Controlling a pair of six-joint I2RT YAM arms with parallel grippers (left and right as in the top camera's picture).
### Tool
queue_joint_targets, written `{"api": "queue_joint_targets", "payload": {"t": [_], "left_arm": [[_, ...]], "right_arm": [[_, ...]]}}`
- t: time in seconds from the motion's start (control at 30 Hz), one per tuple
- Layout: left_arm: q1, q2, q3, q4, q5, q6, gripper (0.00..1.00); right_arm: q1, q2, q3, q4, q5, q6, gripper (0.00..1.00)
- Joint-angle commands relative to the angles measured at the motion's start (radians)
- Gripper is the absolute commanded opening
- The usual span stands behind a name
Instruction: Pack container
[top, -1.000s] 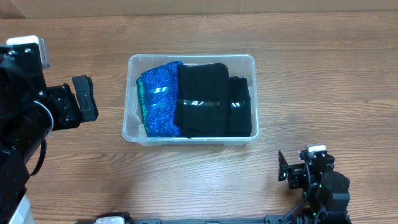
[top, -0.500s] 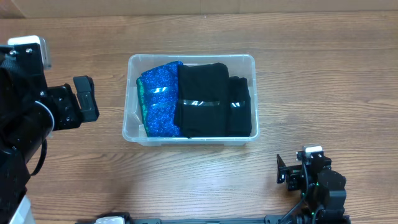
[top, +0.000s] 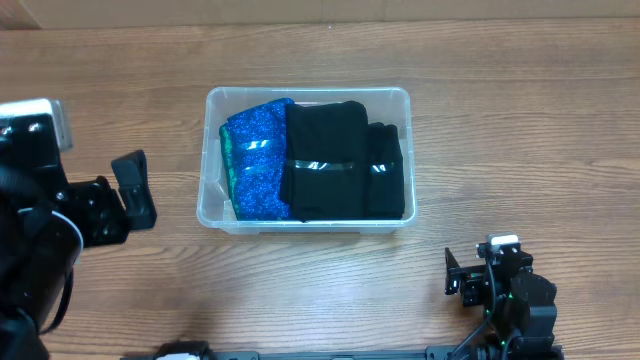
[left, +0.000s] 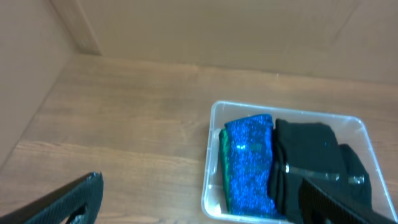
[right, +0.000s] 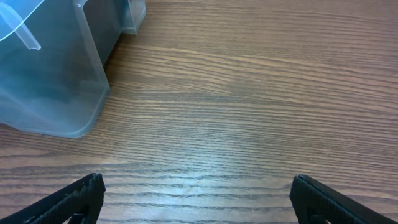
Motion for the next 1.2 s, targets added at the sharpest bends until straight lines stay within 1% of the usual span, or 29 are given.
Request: {"api": "queue_joint_targets", "payload": {"t": [0.0,0.03,0.07,0.1,0.13,0.23,0.27,0.33,0.4,0.5,0.67,0.7,0.83,1.17], "left_arm": [[-0.006,-0.147,-0.336,0.259,0.025,0.016,1.00],[-0.006,-0.187,-0.444,0.335,0.030,0.016,1.00],[-0.006,-0.252,-0.600,0.433,0.051,0.016,1.00],[-0.007,-0.283,-0.680,0.487,0.063,0.015,1.00],[-0.006,-0.357,-0.863,0.608,0.100,0.015,1.00],[-0.007,-0.518,-1.182,0.818,0.156,0.015,1.00],[-0.007,-0.601,-1.316,0.893,0.181,0.014,1.00],[-0.007,-0.727,-1.481,0.955,0.205,0.011,1.00],[-0.014,-0.861,-1.625,0.967,0.204,0.004,1.00],[-0.030,-0.999,-1.765,0.968,0.204,0.004,1.00],[-0.059,-1.157,-1.908,0.969,0.187,0.008,1.00],[-0.080,-1.170,-1.952,0.990,0.176,0.008,1.00],[-0.081,-1.170,-2.005,1.060,0.178,0.004,1.00],[-0.081,-1.169,-2.005,1.061,0.177,0.004,1.00]], "right_arm": [[-0.007,-0.012,-0.006,0.006,-0.002,-0.003,1.00],[-0.007,-0.012,-0.006,0.006,-0.002,-0.003,1.00],[-0.007,-0.012,-0.006,0.006,-0.002,-0.003,1.00],[-0.007,-0.012,-0.006,0.006,-0.002,-0.003,1.00],[-0.007,-0.012,-0.006,0.006,-0.002,-0.003,1.00],[-0.007,-0.012,-0.006,0.006,-0.002,-0.003,1.00],[-0.007,-0.012,-0.006,0.006,-0.002,-0.003,1.00],[-0.007,-0.012,-0.006,0.006,-0.002,-0.003,1.00],[-0.007,-0.012,-0.006,0.006,-0.002,-0.003,1.00],[-0.007,-0.012,-0.006,0.006,-0.002,-0.003,1.00],[-0.007,-0.012,-0.006,0.006,-0.002,-0.003,1.00],[-0.007,-0.012,-0.006,0.006,-0.002,-0.003,1.00],[-0.007,-0.012,-0.006,0.006,-0.002,-0.003,1.00],[-0.007,-0.012,-0.006,0.006,-0.002,-0.003,1.00]]}}
